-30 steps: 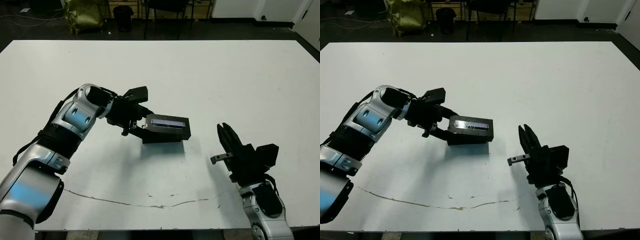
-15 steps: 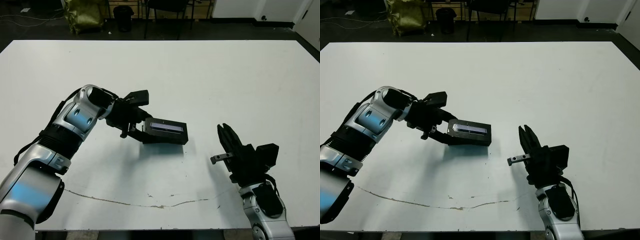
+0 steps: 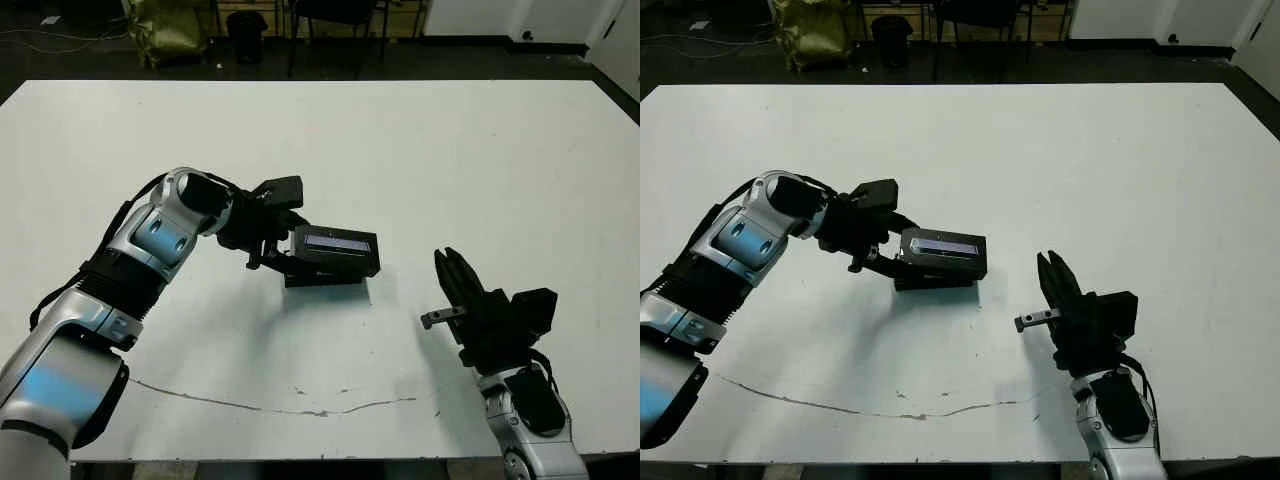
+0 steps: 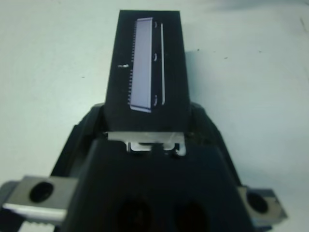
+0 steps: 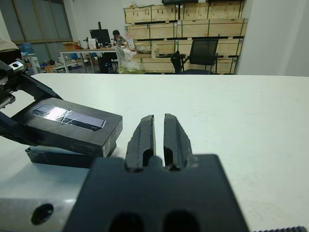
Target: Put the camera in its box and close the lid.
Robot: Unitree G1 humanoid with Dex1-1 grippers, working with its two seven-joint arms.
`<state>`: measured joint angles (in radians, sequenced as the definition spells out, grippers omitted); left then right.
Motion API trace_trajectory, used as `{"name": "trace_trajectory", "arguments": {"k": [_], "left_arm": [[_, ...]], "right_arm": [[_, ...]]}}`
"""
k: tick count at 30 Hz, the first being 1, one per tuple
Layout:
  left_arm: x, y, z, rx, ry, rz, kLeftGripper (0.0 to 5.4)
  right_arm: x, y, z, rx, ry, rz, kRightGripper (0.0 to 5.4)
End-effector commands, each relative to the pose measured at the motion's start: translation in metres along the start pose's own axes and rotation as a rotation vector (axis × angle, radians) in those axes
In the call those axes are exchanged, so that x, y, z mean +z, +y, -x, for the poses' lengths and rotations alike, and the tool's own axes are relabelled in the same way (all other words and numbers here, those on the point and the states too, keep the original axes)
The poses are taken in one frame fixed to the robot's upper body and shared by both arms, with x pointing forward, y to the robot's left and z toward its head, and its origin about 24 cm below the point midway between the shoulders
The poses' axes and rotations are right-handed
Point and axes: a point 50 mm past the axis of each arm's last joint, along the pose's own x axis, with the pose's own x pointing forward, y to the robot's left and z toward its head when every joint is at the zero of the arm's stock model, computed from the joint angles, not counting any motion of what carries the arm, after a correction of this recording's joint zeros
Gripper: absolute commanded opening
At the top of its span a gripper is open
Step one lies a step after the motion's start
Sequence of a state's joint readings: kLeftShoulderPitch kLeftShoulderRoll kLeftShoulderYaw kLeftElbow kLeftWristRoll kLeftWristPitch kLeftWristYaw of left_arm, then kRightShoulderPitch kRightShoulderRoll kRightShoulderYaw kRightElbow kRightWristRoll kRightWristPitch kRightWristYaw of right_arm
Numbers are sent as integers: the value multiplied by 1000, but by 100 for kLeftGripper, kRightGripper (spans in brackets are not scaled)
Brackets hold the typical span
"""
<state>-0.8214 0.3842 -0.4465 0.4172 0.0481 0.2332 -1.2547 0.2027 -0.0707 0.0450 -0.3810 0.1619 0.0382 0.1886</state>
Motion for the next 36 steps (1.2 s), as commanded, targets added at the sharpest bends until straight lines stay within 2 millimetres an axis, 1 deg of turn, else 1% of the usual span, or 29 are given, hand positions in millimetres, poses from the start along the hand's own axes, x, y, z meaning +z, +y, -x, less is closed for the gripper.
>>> {"name": "trace_trajectory", "arguments": {"k": [1,10,36], "left_arm": [[-7,-3,-2,-26,21,22,252],[-9,-3,-3,-49,39,67,252],[-16,-2,-6,-3,75,62,252]], "right_arm": [[-4,-1,2,-11,29,-2,0],[-4,-1,2,-14,26,-10,0],[-3,0,3,-14,28,-19,0]]}}
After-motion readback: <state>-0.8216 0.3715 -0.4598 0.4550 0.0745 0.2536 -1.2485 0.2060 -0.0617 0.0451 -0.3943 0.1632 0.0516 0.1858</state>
